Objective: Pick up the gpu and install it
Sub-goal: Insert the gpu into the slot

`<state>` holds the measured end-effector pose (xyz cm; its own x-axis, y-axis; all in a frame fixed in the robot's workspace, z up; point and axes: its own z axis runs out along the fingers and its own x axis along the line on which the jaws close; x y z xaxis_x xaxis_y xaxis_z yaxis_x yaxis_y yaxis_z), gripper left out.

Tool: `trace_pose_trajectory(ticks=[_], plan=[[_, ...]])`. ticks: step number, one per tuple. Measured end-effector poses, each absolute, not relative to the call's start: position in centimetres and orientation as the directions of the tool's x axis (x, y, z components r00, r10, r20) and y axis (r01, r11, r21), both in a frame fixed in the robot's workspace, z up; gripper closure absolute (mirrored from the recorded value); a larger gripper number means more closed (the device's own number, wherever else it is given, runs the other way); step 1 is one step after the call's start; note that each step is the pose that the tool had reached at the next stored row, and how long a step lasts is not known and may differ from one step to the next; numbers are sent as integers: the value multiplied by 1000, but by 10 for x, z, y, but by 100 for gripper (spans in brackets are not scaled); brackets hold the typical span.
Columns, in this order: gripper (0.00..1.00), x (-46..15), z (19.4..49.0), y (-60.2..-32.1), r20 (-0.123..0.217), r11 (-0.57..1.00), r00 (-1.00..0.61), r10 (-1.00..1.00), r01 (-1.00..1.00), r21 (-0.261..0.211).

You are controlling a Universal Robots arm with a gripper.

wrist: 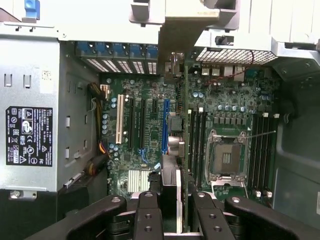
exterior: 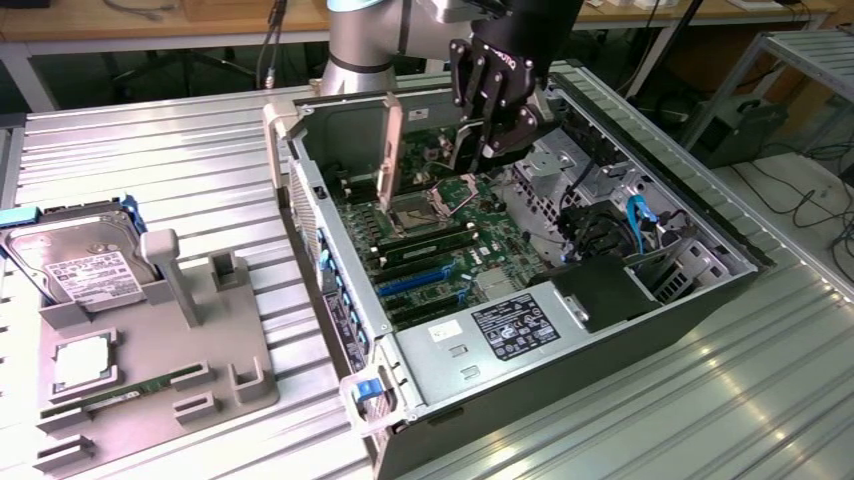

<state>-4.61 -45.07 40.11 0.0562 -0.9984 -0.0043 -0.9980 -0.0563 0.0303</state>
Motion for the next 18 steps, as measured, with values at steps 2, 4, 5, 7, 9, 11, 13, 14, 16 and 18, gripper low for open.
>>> trace_pose_trajectory(ticks=[2,4,5,7,9,11,13,14,16,18], plan=[[72,-46,401,-451,-4,-61,61,-998,-998,30],[72,-46,401,-451,-4,-66,66,-998,-997,30],[72,-46,401,-451,-4,-68,68,-998,-997,30],[72,-46,400,-451,-4,-75,75,-997,-997,30],[72,-46,400,-451,-4,-80,80,-997,-996,30],[72,-46,400,-451,-4,-84,83,-997,-996,30],[72,-46,399,-451,-4,-87,87,-996,-996,30],[72,-46,399,-451,-4,-89,89,-996,-996,30],[72,-46,399,-451,-4,-92,92,-996,-995,30],[72,-46,398,-451,-4,-96,96,-995,-995,30]])
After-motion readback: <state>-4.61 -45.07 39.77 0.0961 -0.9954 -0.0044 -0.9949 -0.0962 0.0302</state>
